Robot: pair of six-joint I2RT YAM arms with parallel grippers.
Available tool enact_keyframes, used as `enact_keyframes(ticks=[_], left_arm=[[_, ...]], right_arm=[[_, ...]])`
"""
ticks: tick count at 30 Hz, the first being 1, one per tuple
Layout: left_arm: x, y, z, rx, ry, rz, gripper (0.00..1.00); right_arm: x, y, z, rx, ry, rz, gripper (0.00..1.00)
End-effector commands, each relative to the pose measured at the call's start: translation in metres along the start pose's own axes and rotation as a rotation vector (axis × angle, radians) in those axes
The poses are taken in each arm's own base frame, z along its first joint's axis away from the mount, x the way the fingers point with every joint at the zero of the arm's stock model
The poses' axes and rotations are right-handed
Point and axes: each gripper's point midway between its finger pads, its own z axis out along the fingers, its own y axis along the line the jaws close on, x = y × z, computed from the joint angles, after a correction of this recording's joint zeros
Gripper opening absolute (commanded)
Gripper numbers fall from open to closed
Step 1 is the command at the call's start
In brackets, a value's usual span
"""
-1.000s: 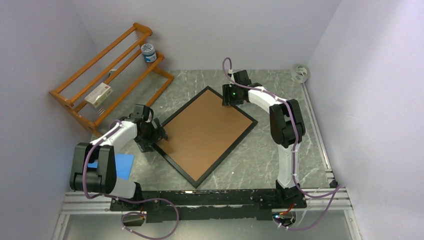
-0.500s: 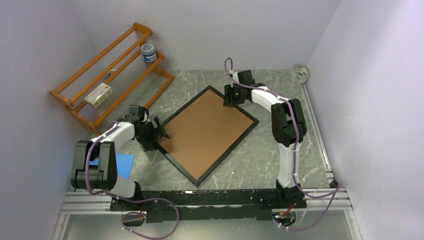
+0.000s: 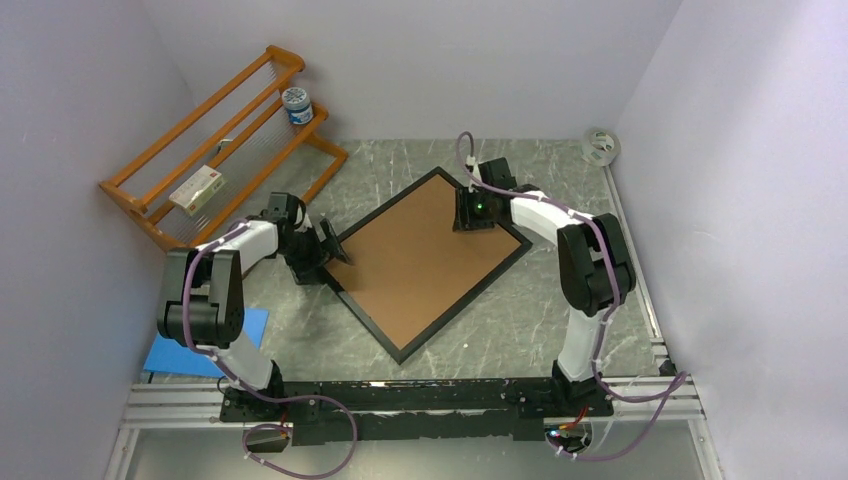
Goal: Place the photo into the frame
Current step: Adjust the photo frame item on the photo frame, then adjust the photo frame at the center of the board.
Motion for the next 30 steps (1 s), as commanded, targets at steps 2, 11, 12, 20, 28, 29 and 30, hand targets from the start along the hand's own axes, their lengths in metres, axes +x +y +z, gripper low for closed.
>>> enact_keyframes(ticks=[2, 11, 12, 20, 28, 29, 30], left_arm=[[-0.037, 0.017, -0.010, -0.157, -0.143, 0.053, 0.93], [-0.073, -0.006, -0.068, -0.174, -0.330, 0.236, 0.93], [-0.076, -0.021, -0.069, -0.110, -0.326, 0.289, 0.93], [-0.113, -0.091, -0.048, 0.152, -0.222, 0.471, 0.88], [-0.133, -0.111, 0.007, 0.288, -0.087, 0.469, 0.85], [-0.132, -0.112, 0.013, 0.304, -0.064, 0.460, 0.83], [-0.130, -0.113, 0.016, 0.316, -0.048, 0.454, 0.82]], right_arm=[[-0.053, -0.001, -0.055, 0.133, -0.208, 0.089, 0.49], [-0.044, -0.011, -0.110, 0.258, -0.308, 0.358, 0.56], [-0.036, -0.014, -0.114, 0.274, -0.302, 0.397, 0.57], [0.051, -0.042, -0.118, 0.322, -0.171, 0.696, 0.67], [0.085, -0.022, -0.094, 0.169, -0.076, 0.795, 0.77], [0.086, -0.021, -0.091, 0.160, -0.067, 0.797, 0.77], [0.087, -0.020, -0.088, 0.153, -0.059, 0.799, 0.77]])
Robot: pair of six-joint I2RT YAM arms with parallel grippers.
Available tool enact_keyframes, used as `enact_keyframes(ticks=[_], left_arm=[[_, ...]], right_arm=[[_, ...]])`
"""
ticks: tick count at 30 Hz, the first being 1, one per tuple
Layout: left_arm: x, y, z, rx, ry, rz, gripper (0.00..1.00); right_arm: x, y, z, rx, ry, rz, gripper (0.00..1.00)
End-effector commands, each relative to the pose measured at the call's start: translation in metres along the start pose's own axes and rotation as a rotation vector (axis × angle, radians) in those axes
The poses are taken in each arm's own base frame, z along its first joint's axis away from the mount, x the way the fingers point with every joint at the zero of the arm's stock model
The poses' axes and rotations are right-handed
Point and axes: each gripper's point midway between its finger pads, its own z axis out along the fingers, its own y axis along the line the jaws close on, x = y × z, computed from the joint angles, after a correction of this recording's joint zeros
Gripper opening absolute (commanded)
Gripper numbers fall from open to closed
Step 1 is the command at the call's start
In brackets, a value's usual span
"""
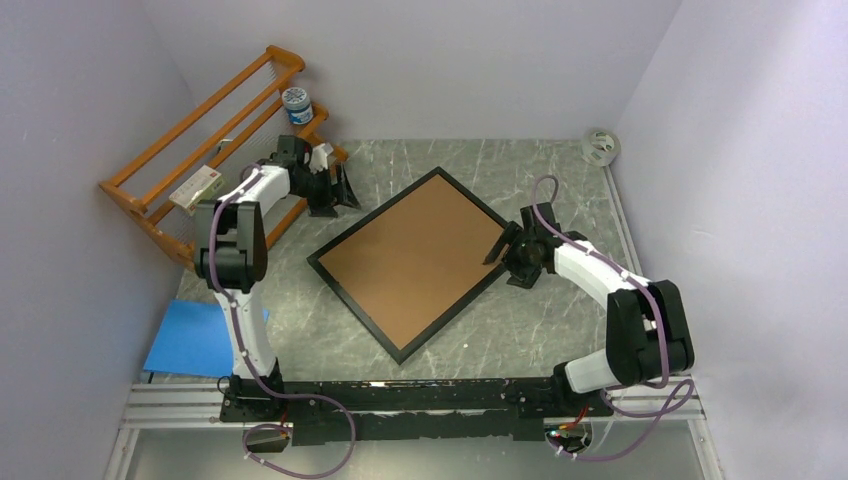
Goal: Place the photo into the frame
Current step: Adjust the photo frame at the center of the board.
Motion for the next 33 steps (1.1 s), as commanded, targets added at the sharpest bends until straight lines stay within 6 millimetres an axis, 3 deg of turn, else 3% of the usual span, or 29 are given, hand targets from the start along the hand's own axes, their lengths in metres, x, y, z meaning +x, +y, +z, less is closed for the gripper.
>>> enact_keyframes(ticks=[1, 6, 11, 14, 17, 19, 21, 28, 33], left_arm=[[-0.002, -0.025, 0.012, 0.159, 0.048, 0.037, 0.82], [0.020, -0.022, 0.024, 0.171, 0.108, -0.015, 0.78], [0.056, -0.022, 0.026, 0.122, 0.199, -0.032, 0.59], [0.081, -0.016, 0.026, 0.061, 0.240, -0.047, 0.53], [0.103, -0.017, 0.026, 0.053, 0.279, -0.093, 0.43], [0.118, -0.022, 0.025, 0.081, 0.303, -0.130, 0.26], [0.134, -0.031, 0.022, 0.100, 0.324, -0.141, 0.17], [0.209, -0.039, 0.012, 0.010, 0.429, -0.129, 0.15], [0.248, -0.043, 0.009, 0.010, 0.483, -0.144, 0.16]], right_arm=[[0.000, 0.026, 0.004, -0.120, 0.025, 0.042, 0.77], [-0.001, 0.030, 0.016, -0.135, 0.042, 0.023, 0.75], [-0.008, 0.034, 0.029, -0.131, 0.043, -0.031, 0.64], [-0.016, 0.041, 0.034, -0.144, 0.032, -0.073, 0.58], [-0.025, 0.049, 0.040, -0.159, 0.016, -0.117, 0.49], [-0.032, 0.051, 0.043, -0.139, 0.003, -0.131, 0.44], [-0.039, 0.051, 0.045, -0.122, -0.010, -0.134, 0.42], [-0.077, 0.050, 0.055, -0.091, -0.088, -0.153, 0.38], [-0.110, 0.061, 0.067, -0.125, -0.147, -0.242, 0.38]])
